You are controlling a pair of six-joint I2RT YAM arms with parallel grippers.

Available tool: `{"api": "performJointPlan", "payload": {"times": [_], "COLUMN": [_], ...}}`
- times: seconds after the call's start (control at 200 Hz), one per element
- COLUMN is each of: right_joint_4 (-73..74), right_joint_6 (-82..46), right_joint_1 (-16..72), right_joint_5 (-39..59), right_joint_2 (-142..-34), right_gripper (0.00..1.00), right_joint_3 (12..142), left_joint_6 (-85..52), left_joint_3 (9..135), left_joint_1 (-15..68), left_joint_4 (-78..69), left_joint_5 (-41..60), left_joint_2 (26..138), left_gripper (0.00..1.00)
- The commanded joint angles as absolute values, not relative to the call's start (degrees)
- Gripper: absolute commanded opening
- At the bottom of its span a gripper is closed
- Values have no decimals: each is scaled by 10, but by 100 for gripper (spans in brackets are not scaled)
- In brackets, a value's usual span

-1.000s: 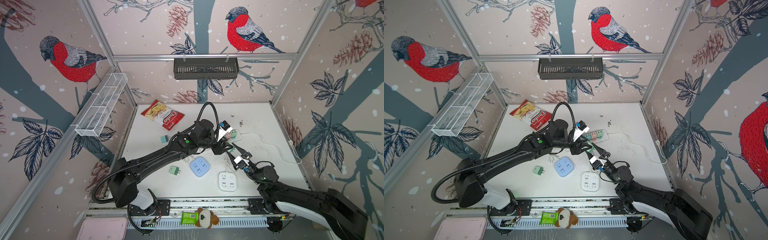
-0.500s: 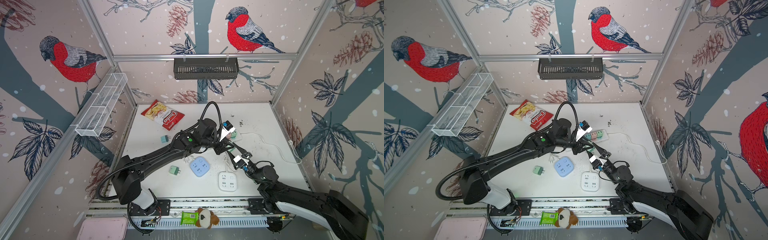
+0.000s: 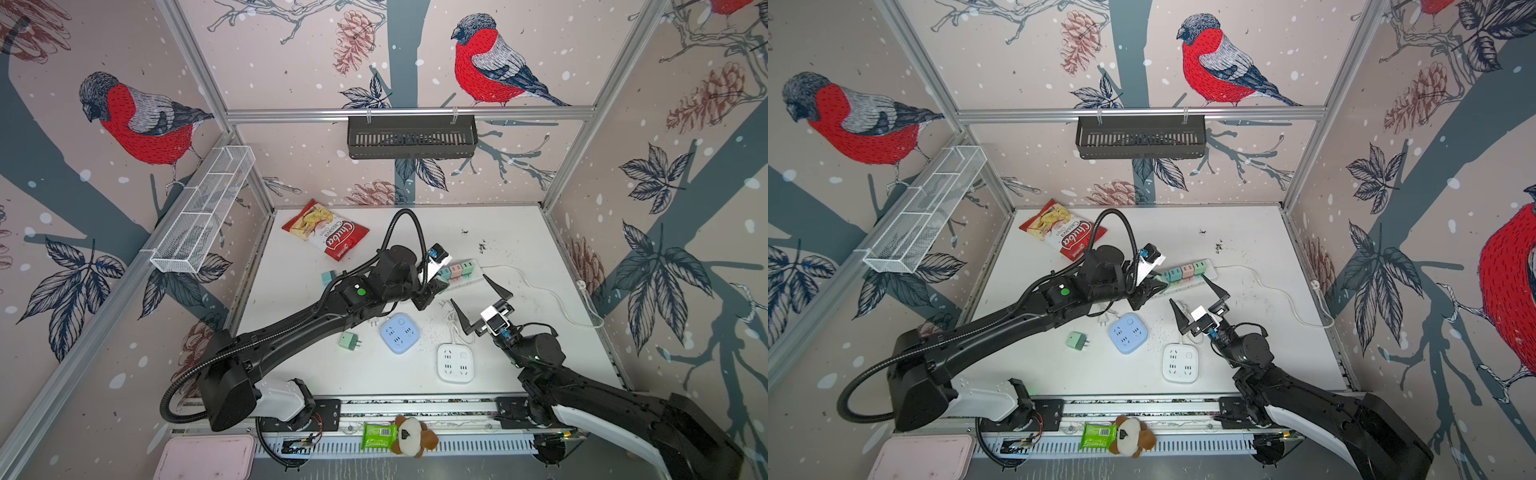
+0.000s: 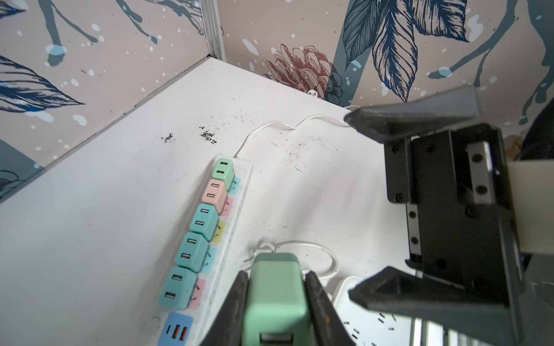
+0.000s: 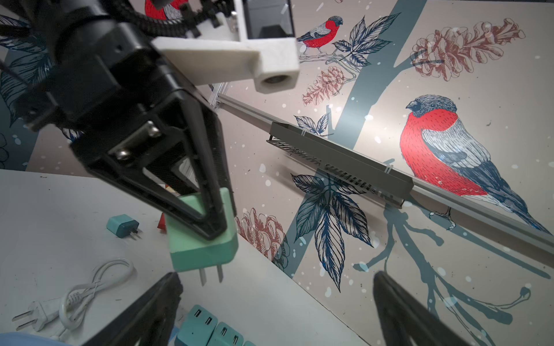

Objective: Insert the plug
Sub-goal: 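Withdraw the right gripper while the left gripper carries the charger to the white socket box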

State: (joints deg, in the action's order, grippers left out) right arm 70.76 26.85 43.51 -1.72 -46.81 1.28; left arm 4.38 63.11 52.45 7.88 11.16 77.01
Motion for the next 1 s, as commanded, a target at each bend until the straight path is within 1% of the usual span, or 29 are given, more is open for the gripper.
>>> {"api": "performJointPlan", "payload": {"times": [0.0, 0.12, 0.255, 0.44, 0.65, 0.851, 0.991], "right_joint_4": [743, 751, 728, 680, 627, 642, 644], "right_joint_6": [232, 189, 120, 11, -115, -146, -146], "right_joint_1": [420, 387, 332, 246, 152, 132, 131], "right_joint_5": [-33, -60, -97, -139, -156, -167, -167], "right_joint_2": [-468, -470, -484, -532, -590, -646, -690], "right_gripper": [100, 100, 100, 100, 100, 100, 100], "right_joint_3": [11, 13, 32, 69, 102, 114, 139], "left_joint_6": [114, 138, 156, 179, 214, 220, 209], "left_joint_3": [602, 592, 602, 650, 712, 778, 795], "left_joint_1": [526, 527, 530, 549, 600, 650, 675], "left_joint_4": [18, 20, 36, 102, 185, 262, 273], "left_joint_5": [92, 122, 145, 166, 147, 111, 99], "left_joint_2": [743, 731, 748, 805, 886, 963, 984], "left_gripper": [0, 0, 0, 0, 0, 0, 0]}}
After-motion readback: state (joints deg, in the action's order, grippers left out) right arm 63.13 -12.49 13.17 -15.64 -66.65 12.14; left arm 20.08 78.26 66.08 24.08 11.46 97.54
